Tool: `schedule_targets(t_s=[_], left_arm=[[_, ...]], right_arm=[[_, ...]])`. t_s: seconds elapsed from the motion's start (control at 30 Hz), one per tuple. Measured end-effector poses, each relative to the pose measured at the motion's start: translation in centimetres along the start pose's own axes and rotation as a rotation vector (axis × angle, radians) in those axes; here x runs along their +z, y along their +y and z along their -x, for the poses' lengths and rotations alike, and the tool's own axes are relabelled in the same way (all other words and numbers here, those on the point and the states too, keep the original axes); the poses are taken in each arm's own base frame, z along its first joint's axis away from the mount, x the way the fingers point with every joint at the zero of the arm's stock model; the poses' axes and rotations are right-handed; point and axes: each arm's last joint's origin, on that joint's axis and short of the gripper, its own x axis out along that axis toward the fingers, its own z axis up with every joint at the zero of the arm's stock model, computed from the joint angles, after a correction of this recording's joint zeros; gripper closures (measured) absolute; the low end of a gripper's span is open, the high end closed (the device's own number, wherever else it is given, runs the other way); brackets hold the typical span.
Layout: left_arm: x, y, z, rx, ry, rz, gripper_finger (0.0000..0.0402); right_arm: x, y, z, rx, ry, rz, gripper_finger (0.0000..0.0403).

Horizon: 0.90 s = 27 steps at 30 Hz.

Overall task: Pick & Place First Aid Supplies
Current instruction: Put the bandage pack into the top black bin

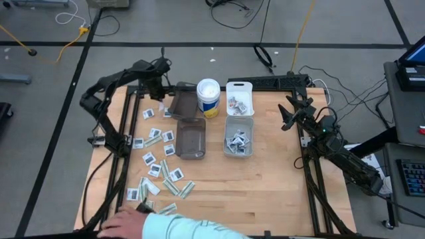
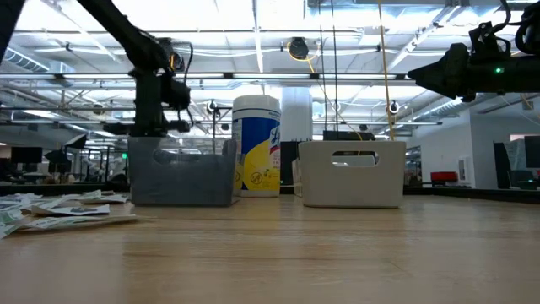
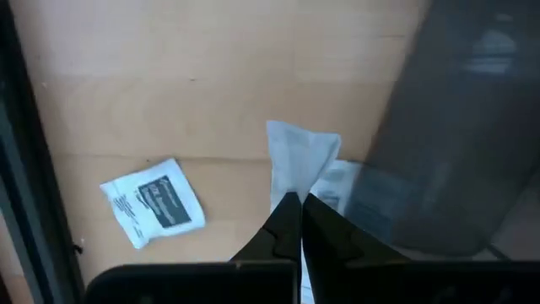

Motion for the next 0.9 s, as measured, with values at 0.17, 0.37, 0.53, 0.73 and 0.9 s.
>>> schedule_targets(t_s=[0.17, 0.37, 0.53, 0.73, 0.9], left_arm=[[-1.4, 0.6, 2.2, 0.011, -0.032, -0.005, 0.04], [-2.1, 0.9, 3.0, 0.039, -0.042, -0.054, 0.04], [-2.4, 0.2, 3.0, 0.041, -0.064, -0.091, 0.0401], [-1.5, -2.0, 3.2, 0.066, -0.072, -0.126, 0.0401], [-0.2, -4.9, 3.6, 0.113, -0.083, -0.168, 0.0401]], right_arm=[[0.0, 0.0, 0.0, 0.0, 0.0, 0.0, 0.014], [0.0, 0.0, 0.0, 0.0, 0.0, 0.0, 0.014], [0.0, 0.0, 0.0, 0.0, 0.0, 0.0, 0.014], [0.0, 0.0, 0.0, 0.0, 0.0, 0.0, 0.014], [0.0, 0.0, 0.0, 0.0, 0.0, 0.0, 0.014]])
